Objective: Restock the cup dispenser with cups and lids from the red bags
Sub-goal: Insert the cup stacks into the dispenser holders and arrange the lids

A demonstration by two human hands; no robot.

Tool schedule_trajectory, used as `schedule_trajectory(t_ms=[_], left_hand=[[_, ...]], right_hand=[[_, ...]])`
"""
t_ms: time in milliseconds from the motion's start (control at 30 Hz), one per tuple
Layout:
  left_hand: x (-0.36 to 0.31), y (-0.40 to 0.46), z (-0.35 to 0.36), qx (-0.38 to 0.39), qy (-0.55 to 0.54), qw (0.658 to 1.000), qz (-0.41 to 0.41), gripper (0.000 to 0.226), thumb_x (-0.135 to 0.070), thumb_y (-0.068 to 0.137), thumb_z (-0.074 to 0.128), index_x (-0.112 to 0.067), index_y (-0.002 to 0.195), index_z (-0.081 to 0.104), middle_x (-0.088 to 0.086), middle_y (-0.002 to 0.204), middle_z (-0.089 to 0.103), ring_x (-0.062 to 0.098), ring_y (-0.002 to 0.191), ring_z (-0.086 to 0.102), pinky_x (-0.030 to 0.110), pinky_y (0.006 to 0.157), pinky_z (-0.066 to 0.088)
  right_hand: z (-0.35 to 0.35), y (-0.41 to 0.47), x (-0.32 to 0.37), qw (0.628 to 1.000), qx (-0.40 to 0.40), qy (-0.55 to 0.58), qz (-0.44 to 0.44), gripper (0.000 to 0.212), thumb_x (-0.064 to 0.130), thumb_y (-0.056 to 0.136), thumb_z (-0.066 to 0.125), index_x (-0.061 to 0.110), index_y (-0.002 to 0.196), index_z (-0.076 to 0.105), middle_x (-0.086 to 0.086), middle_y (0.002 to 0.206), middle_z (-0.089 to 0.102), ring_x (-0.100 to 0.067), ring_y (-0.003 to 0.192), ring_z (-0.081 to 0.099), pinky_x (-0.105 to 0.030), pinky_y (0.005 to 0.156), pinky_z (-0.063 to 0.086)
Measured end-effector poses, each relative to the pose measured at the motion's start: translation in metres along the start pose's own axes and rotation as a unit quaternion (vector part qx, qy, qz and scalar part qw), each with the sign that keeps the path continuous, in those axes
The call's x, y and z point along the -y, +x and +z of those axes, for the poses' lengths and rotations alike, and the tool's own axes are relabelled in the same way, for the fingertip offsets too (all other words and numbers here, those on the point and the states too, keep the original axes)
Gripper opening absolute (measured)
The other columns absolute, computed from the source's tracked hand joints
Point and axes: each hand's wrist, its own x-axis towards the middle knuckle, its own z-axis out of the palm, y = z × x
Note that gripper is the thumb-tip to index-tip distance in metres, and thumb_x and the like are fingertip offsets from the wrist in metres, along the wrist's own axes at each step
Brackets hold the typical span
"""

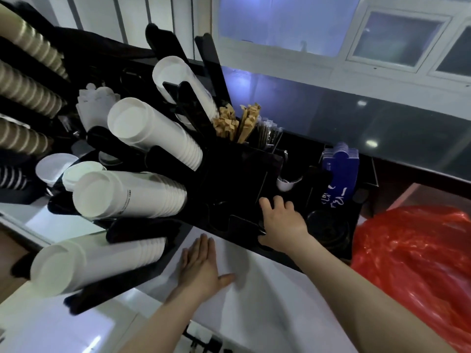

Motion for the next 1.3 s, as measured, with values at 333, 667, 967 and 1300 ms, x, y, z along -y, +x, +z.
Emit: schedule_trajectory(t_ms=[333,667,967,1300], left_hand=[[0.001,-0.004,0.001,-0.021,-0.01,1.0,0.01,0.109,-0.074,0.082,0.04,-0.01,0.149,-0.017,0.009,0.158,-0.022,0.022,0.146,-0.018,0.043,0.117,-0.011],[0.004,-0.004,0.006,-0.045,-0.026,0.998,0.016,0.11,-0.076,0.08,0.04,-0.012,0.15,-0.016,0.008,0.158,-0.022,0.02,0.146,-0.018,0.041,0.116,-0.013],[0.007,-0.005,0.009,-0.065,-0.027,0.997,0.019,0.109,-0.077,0.079,0.039,-0.015,0.15,-0.016,0.004,0.158,-0.021,0.017,0.146,-0.017,0.038,0.116,-0.013],[0.011,-0.002,0.016,-0.077,0.007,0.997,0.021,0.106,-0.08,0.08,0.029,-0.015,0.15,-0.016,0.004,0.158,-0.021,0.017,0.146,-0.016,0.039,0.117,-0.011]], right_hand=[[0.006,-0.001,0.015,0.988,-0.012,-0.151,0.011,0.064,0.049,0.087,0.055,0.008,0.132,0.037,-0.013,0.13,0.039,-0.029,0.116,0.039,-0.036,0.088,0.035],[0.012,-0.039,0.013,0.99,0.043,-0.128,-0.033,0.072,0.02,0.087,0.05,-0.004,0.147,0.017,-0.024,0.145,0.035,-0.035,0.122,0.045,-0.047,0.105,0.033],[0.004,-0.042,0.016,0.99,0.071,-0.117,-0.044,0.07,0.016,0.09,0.045,-0.006,0.148,0.012,-0.028,0.154,0.017,-0.038,0.134,0.031,-0.047,0.11,0.028],[-0.037,-0.078,-0.046,0.972,-0.21,0.1,0.04,0.049,0.017,0.07,0.072,0.01,0.118,0.064,-0.012,0.122,0.06,-0.037,0.114,0.052,-0.047,0.091,0.048]])
